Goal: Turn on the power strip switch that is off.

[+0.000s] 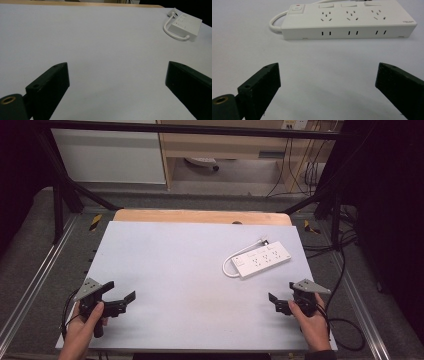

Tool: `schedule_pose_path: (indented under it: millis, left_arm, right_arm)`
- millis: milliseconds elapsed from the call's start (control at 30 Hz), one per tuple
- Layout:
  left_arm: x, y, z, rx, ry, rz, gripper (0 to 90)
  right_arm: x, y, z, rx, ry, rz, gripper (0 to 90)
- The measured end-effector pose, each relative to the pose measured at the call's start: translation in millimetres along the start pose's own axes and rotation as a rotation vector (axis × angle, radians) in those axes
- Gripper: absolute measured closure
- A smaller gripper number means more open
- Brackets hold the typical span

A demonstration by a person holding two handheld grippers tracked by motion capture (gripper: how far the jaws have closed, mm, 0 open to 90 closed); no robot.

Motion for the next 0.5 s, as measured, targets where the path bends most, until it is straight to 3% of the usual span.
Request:
schedule_pose_path:
  millis: [500]
  left_arm:
    - [2.0, 0.5, 1.6, 0.002, 0.016, -0.024, 5.5]
  right_arm:
    - [-3.9, -3.8, 3.5, 0.032, 0.021, 0.019, 4.3]
Point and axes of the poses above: each handheld gripper's, and its own axes: y roughly forward along the jaws, x roughly out of its underside, z roughly to its right, the point moved 2 cm from there along y, roughly forward along the jaws
